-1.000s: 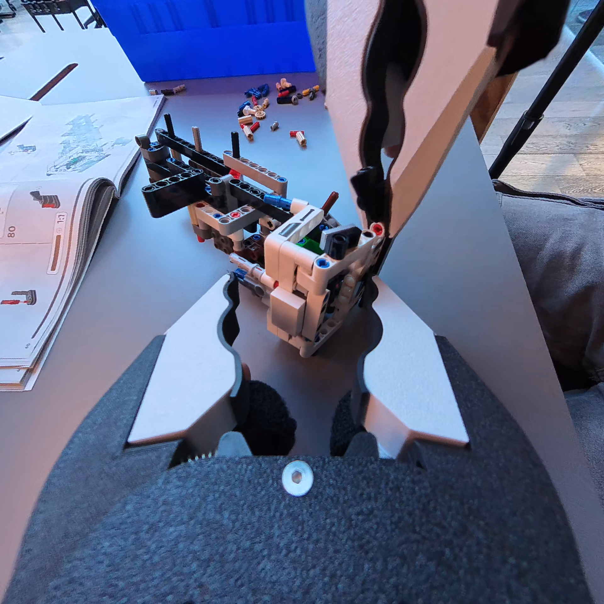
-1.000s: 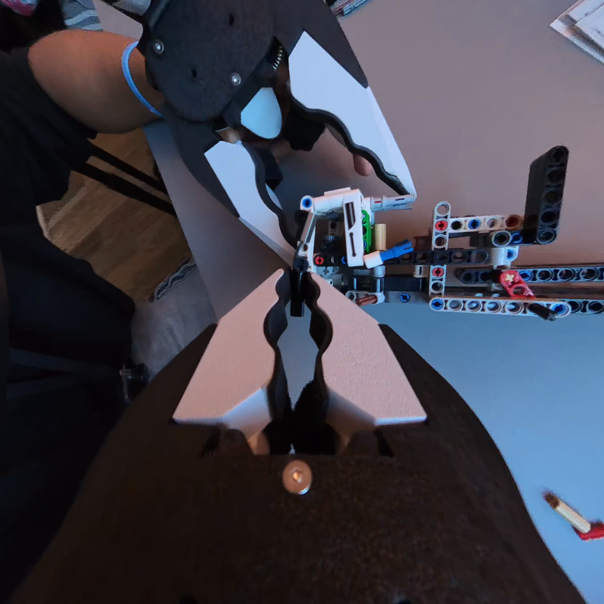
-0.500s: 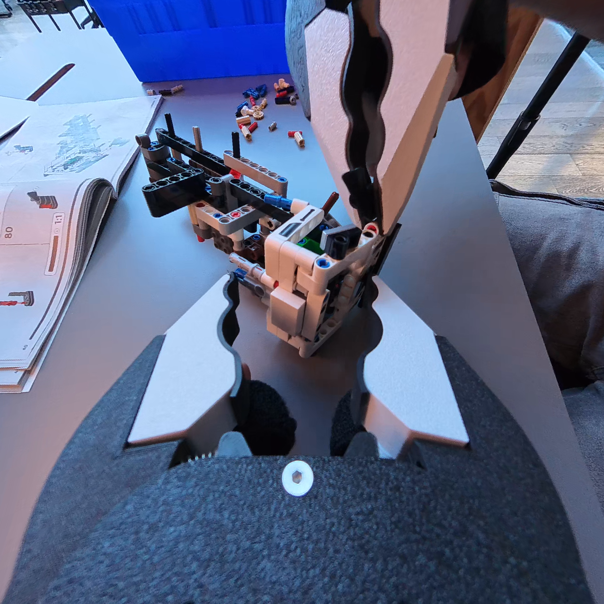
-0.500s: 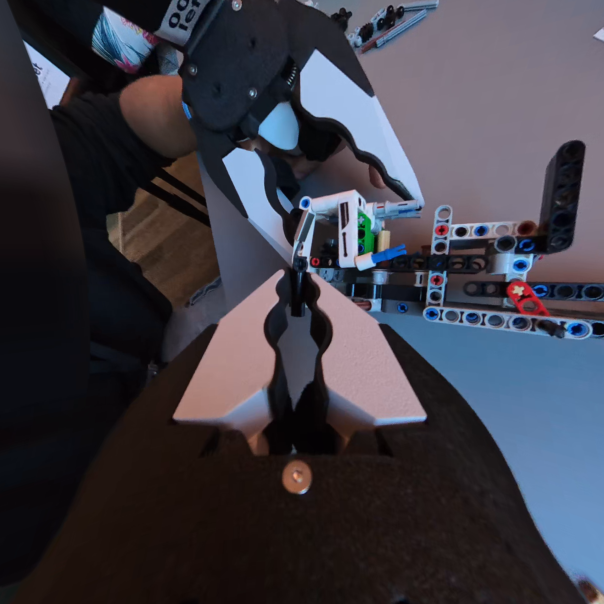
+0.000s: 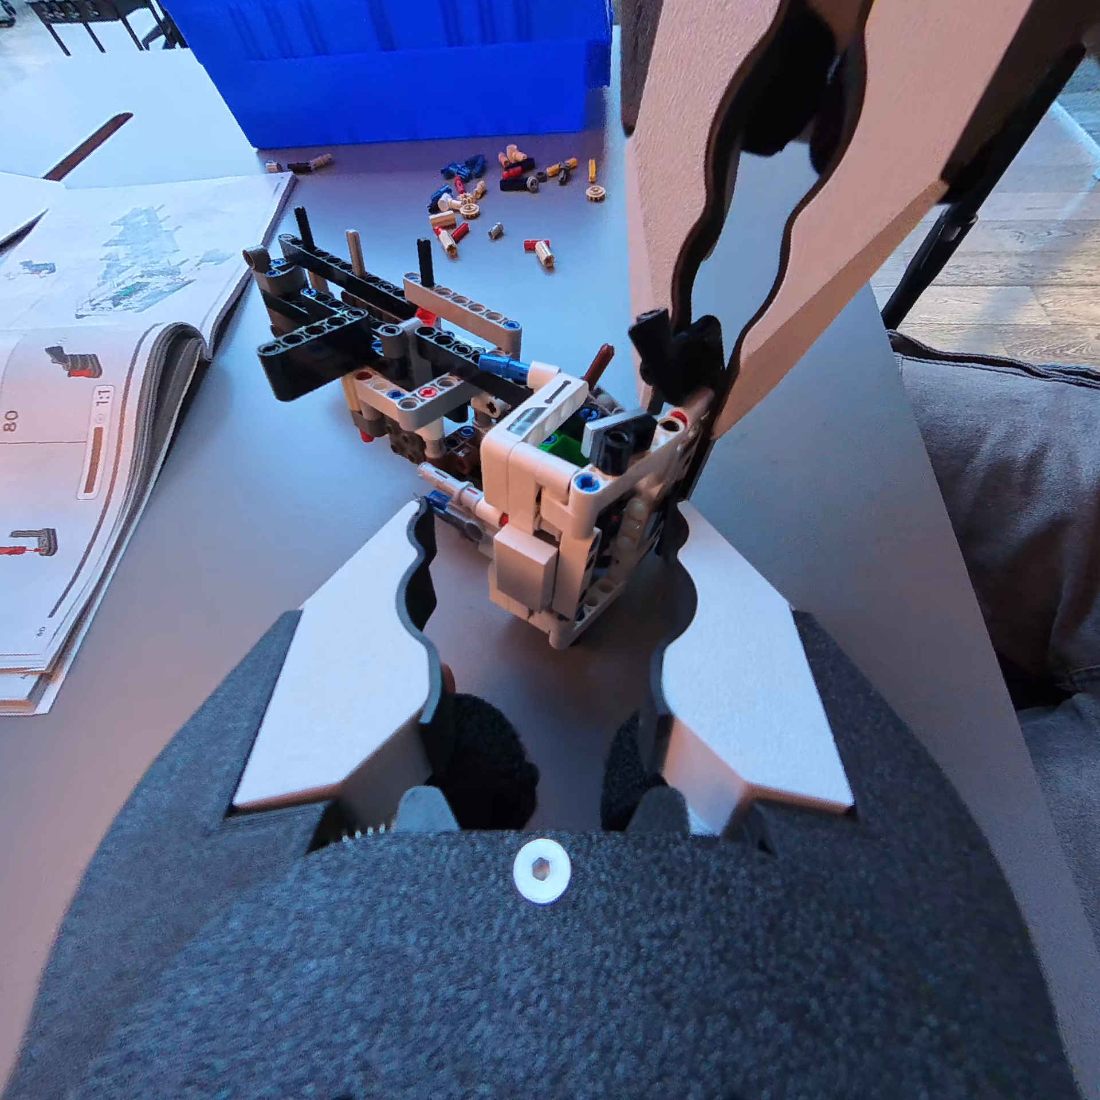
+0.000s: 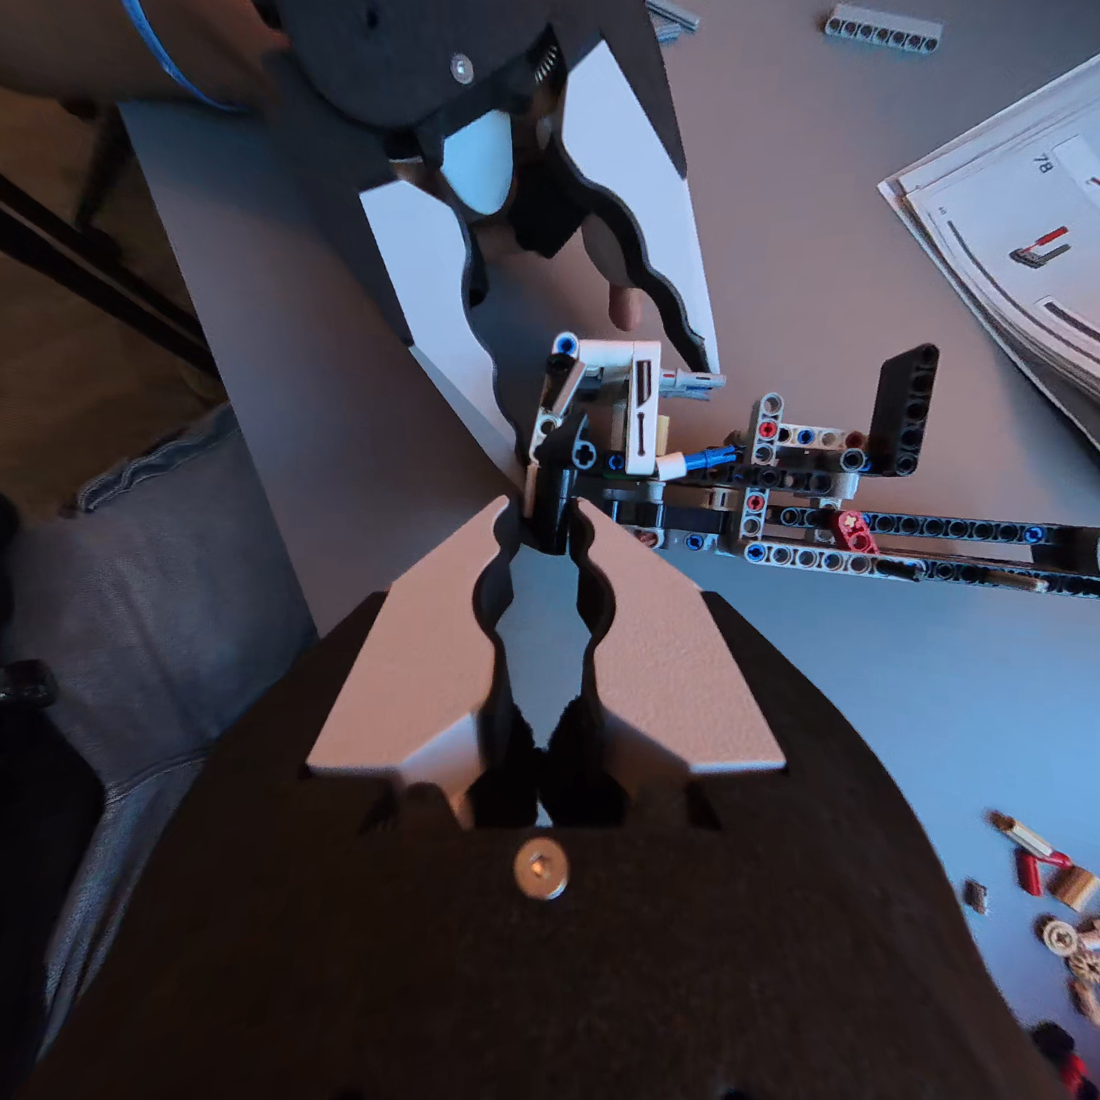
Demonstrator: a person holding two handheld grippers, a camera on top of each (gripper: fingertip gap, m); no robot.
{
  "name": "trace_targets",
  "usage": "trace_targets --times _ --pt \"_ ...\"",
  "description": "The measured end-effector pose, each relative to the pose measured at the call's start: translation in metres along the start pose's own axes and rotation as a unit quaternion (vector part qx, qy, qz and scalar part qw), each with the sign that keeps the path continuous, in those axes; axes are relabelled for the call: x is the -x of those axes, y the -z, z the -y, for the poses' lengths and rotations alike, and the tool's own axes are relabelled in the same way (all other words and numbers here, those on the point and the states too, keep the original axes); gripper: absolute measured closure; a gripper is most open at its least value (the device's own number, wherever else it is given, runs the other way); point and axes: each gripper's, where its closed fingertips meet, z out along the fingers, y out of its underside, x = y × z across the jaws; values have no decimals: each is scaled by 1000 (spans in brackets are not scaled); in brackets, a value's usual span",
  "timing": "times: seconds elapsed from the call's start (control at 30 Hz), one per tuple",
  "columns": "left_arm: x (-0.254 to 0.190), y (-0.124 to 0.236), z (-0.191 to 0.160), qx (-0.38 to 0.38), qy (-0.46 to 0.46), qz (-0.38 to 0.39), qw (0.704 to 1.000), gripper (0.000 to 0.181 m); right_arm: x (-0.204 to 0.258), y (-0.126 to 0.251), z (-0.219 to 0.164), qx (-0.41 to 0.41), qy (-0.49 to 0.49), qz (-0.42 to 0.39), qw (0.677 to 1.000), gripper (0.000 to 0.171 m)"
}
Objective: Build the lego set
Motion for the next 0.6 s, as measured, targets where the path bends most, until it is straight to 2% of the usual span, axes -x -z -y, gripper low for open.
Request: trace_targets --times 0.23,0.43,0.53,0.6 --pt "0 0 0 0 1 -1 1000 106 2 7 9 -11 -35 32 999 155" --pt "0 0 0 1 -3 2 1000 106 1 6 8 9 9 -17 1000 164" --pt "-1 0 0 1 -6 4 1000 106 2 6 7 25 65 -79 994 165" --pt "-1 -1 0 1 -8 4 1000 106 2 7 6 25 65 -94 993 165"
